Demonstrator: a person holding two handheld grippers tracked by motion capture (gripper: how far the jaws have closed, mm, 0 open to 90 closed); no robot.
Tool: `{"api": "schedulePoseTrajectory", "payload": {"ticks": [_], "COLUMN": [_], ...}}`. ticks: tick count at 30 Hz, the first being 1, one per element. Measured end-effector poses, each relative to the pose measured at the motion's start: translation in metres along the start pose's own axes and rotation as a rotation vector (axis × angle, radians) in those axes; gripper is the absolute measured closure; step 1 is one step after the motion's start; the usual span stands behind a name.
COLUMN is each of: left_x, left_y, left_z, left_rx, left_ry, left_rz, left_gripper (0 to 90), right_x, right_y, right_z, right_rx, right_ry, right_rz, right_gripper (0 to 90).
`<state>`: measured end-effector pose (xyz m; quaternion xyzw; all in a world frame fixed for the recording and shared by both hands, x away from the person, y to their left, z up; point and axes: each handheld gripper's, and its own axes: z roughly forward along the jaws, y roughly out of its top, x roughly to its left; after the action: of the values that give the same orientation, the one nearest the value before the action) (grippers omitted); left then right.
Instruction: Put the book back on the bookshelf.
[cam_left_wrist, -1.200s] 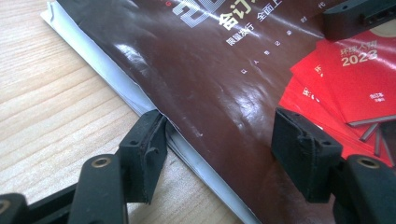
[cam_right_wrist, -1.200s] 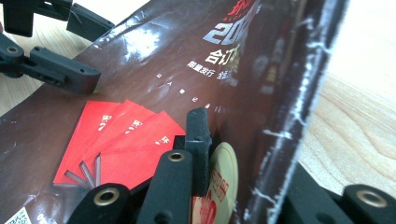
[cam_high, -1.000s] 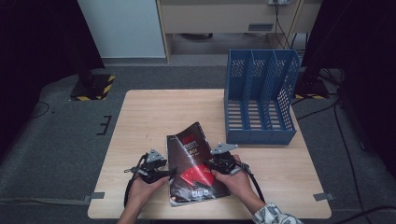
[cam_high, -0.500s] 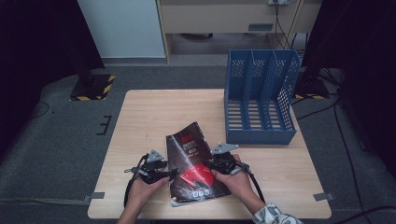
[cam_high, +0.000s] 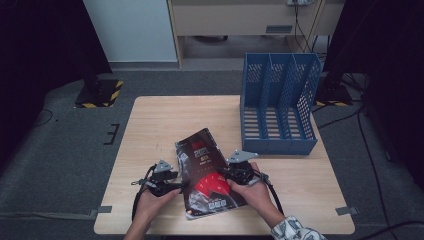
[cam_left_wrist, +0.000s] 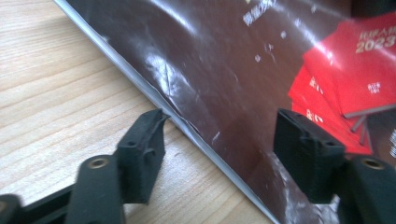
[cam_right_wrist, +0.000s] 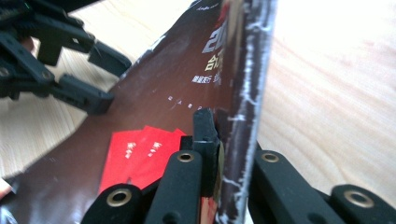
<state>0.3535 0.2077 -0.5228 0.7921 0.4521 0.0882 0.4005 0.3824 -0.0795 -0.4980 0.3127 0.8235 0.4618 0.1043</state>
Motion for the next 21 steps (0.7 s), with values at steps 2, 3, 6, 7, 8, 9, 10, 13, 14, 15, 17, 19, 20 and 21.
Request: {"api": "schedulePoseTrajectory", "payload": {"ticks": [2, 3, 6, 7, 8, 9, 10, 13, 14, 15, 17, 19, 20, 21], "left_x": [0.000, 0.000, 0.000, 0.000, 0.000, -0.001, -0.001, -0.004, -0.005, -0.006, -0.007, -0.006, -0.005, -0.005], "left_y": [0.000, 0.001, 0.001, 0.001, 0.001, 0.001, 0.001, 0.001, 0.002, 0.002, 0.003, 0.003, 0.003, 0.003], "left_z": [0.000, 0.000, 0.002, 0.002, 0.002, 0.003, 0.004, 0.008, 0.009, 0.010, 0.010, 0.010, 0.010, 0.011], "left_rx": [-0.004, -0.005, 0.004, 0.004, 0.008, 0.012, 0.018, 0.038, 0.041, 0.044, 0.038, 0.031, 0.029, 0.029], "left_ry": [-0.012, -0.020, -0.046, -0.046, -0.052, -0.061, -0.073, -0.104, -0.112, -0.118, -0.124, -0.134, -0.136, -0.137], "left_rz": [-0.004, -0.005, -0.004, -0.004, -0.001, 0.000, 0.003, 0.017, 0.018, 0.019, 0.033, 0.023, 0.022, 0.023], "left_gripper": [30.1, 29.3, 27.6, 27.5, 27.5, 27.2, 27.1, 26.5, 26.0, 25.8, 25.1, 23.4, 23.2, 23.2], "right_x": [0.000, 0.000, 0.000, 0.000, 0.000, 0.001, 0.000, 0.000, 0.000, 0.000, 0.000, 0.000, 0.000, 0.000], "right_y": [0.004, 0.007, 0.015, 0.015, 0.017, 0.019, 0.021, 0.026, 0.028, 0.029, 0.033, 0.035, 0.038, 0.038], "right_z": [-0.003, -0.004, -0.009, -0.009, -0.010, -0.012, -0.013, -0.016, -0.017, -0.017, -0.018, -0.018, -0.018, -0.018], "right_rx": [-0.010, -0.016, -0.032, -0.032, -0.033, -0.040, -0.046, -0.066, -0.070, -0.073, -0.083, -0.091, -0.103, -0.103], "right_ry": [-0.004, -0.004, -0.004, -0.004, -0.004, -0.005, -0.004, 0.002, 0.006, 0.009, 0.021, 0.030, 0.044, 0.044], "right_rz": [-0.002, -0.003, -0.010, -0.010, -0.015, -0.015, -0.018, -0.013, -0.011, -0.013, -0.001, 0.002, 0.006, 0.006], "right_gripper": [86.6, 86.7, 86.9, 86.9, 86.9, 86.9, 87.0, 87.0, 87.0, 87.0, 87.0, 87.0, 87.1, 87.1]}}
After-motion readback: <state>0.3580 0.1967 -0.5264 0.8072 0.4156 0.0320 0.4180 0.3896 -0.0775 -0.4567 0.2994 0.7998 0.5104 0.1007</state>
